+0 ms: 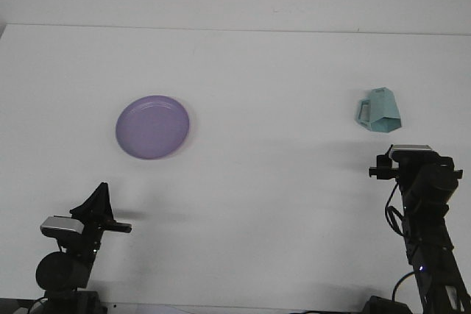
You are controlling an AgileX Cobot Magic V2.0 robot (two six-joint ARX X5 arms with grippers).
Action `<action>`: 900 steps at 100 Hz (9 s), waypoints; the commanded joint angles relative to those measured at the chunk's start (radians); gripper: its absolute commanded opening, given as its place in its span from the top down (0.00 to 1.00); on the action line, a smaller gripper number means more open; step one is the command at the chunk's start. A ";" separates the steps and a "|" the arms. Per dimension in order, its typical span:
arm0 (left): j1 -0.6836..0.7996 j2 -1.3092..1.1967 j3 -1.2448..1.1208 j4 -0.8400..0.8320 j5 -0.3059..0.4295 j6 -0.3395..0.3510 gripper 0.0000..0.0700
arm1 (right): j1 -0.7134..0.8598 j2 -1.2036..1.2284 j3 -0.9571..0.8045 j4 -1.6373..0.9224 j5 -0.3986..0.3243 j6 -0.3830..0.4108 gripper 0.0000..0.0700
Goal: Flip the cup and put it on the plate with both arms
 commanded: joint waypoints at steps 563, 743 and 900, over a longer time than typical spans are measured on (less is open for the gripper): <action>-0.334 0.942 0.936 -0.668 0.290 -0.054 0.98 | 0.406 -0.751 -0.059 -0.565 -0.049 0.379 0.33; -0.868 1.947 1.638 -0.946 0.174 0.004 0.98 | 0.406 -0.751 -0.059 -0.555 -0.056 0.386 0.33; -0.077 1.947 1.724 -1.052 -0.057 0.190 0.97 | 0.407 -0.751 -0.059 -0.565 -0.056 0.390 0.33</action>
